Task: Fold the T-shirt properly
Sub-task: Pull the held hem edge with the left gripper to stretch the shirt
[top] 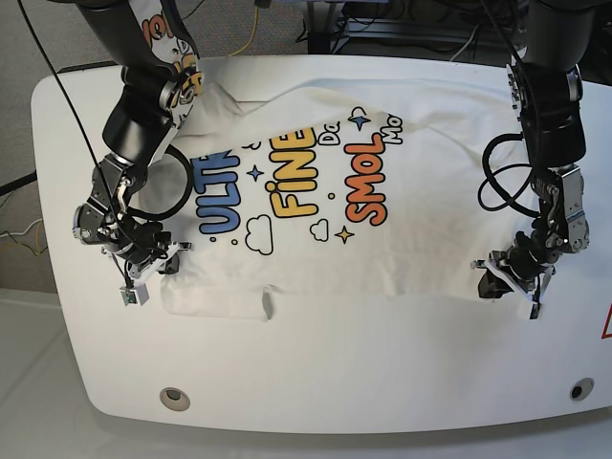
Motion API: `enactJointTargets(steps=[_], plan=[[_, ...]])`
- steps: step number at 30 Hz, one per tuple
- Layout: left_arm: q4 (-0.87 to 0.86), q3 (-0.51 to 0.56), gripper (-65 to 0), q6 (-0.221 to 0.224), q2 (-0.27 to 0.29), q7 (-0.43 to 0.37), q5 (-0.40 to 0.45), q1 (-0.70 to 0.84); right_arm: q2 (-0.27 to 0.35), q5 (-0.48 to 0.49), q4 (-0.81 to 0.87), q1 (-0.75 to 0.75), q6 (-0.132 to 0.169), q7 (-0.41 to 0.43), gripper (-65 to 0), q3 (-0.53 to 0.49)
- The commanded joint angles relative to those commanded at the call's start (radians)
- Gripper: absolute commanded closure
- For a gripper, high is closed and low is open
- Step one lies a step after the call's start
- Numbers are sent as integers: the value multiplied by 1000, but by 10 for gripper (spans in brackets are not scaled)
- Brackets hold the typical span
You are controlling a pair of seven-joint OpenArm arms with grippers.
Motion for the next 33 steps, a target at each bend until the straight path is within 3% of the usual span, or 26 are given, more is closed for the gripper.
enactJointTargets(steps=[23, 28, 33], plan=[[-3, 55, -51, 0, -18, -2, 0, -60, 9, -2, 2, 12, 0, -8, -23, 0], [-3, 55, -51, 0, -18, 2, 0, -63, 11, -2, 12, 12, 0, -40, -23, 0], [2, 52, -49, 0, -20, 12, -2, -60, 9, -2, 132, -9, 0, -86, -23, 2]])
